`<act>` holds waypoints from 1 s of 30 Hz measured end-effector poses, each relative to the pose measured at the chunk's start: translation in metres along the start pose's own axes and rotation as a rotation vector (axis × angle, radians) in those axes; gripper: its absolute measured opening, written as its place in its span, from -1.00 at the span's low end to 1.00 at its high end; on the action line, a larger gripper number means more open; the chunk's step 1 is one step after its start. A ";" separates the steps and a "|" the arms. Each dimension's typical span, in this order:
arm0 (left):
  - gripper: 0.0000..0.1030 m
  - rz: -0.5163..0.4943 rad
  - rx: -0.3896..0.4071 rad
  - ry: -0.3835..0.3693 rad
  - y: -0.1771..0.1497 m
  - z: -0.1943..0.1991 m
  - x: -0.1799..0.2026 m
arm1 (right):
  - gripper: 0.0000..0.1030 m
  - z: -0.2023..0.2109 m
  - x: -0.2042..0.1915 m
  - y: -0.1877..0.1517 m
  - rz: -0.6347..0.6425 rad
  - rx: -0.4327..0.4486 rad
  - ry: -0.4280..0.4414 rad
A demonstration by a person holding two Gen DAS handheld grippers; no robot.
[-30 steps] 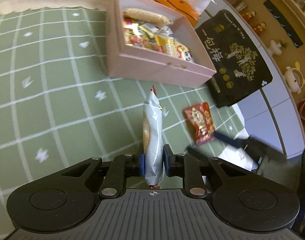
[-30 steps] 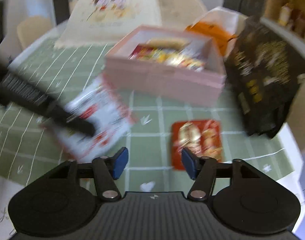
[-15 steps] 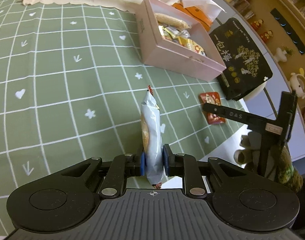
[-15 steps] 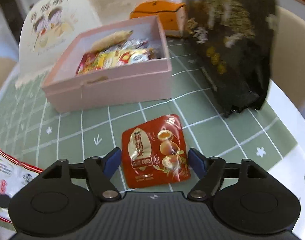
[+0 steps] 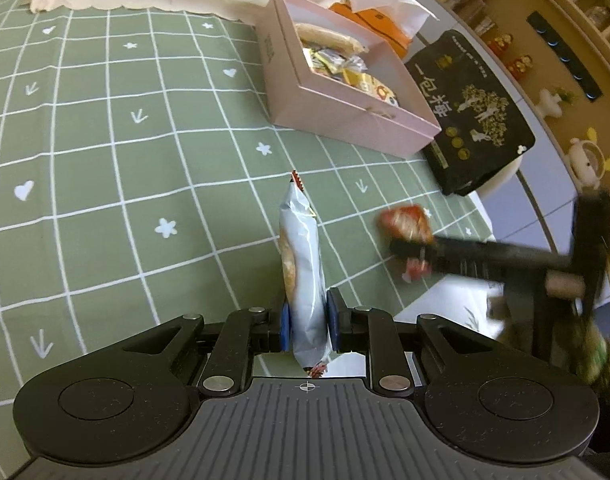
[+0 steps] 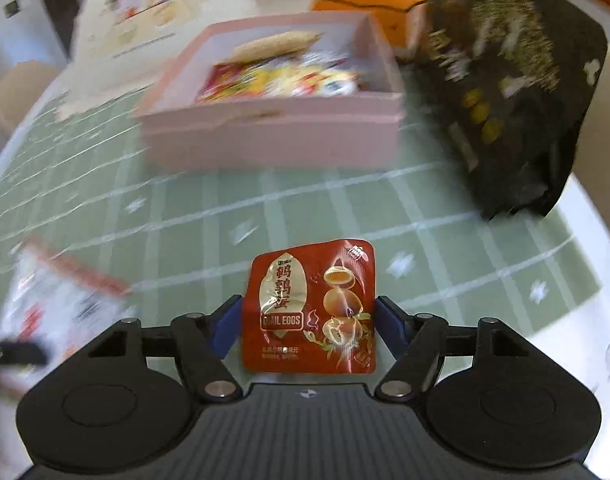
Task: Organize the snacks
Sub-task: 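Drop the white packet into the pink box with the left gripper while the right drops the quail-egg bag in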
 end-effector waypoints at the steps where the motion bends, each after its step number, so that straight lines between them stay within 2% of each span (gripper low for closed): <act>1: -0.57 0.002 -0.003 -0.010 0.000 -0.001 0.000 | 0.38 0.004 -0.008 -0.004 0.024 0.002 0.005; 4: -0.59 -0.003 -0.023 -0.058 0.000 -0.006 0.005 | 0.38 0.014 -0.037 -0.017 0.091 0.010 0.039; 8: -0.58 -0.015 -0.049 -0.108 -0.001 -0.017 0.012 | 0.38 0.019 -0.056 -0.023 0.167 0.028 0.016; 10: -0.53 -0.002 -0.049 -0.105 0.001 -0.024 0.010 | 0.38 0.022 -0.055 -0.024 0.168 0.032 0.008; 13: -0.51 0.053 -0.058 -0.139 0.005 -0.035 0.007 | 0.38 0.026 -0.048 -0.022 0.145 0.032 0.003; 15: -0.53 0.040 -0.043 -0.143 0.011 -0.039 0.010 | 0.37 0.029 -0.041 -0.020 0.134 0.029 -0.015; 17: -0.61 0.024 -0.016 -0.157 0.021 -0.034 0.017 | 0.37 0.037 -0.034 -0.015 0.130 0.036 -0.033; 19: -0.61 0.041 0.022 -0.220 0.034 -0.018 0.026 | 0.37 0.056 -0.026 -0.001 0.125 0.080 -0.038; 22: -0.61 0.027 0.113 -0.320 0.065 0.019 0.046 | 0.37 0.102 -0.013 0.031 0.118 0.203 -0.049; 25: -0.61 -0.016 0.225 -0.372 0.108 0.052 0.069 | 0.37 0.145 0.002 0.069 0.119 0.328 -0.086; 28: -0.61 -0.046 0.325 -0.394 0.158 0.071 0.088 | 0.37 0.169 0.018 0.103 0.121 0.400 -0.119; 30: -0.61 -0.046 0.352 -0.381 0.187 0.066 0.095 | 0.37 0.175 0.027 0.119 0.129 0.427 -0.148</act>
Point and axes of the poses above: each gripper's, at about its wrist camera, not at the fingertips, and z roughly against the way its jaws point, x to its right, y to its top, the point moved 8 cm from there along -z, roughly the way its jaws point, and after that the axes turned 2 degrees about z, right-handed, at the moved point
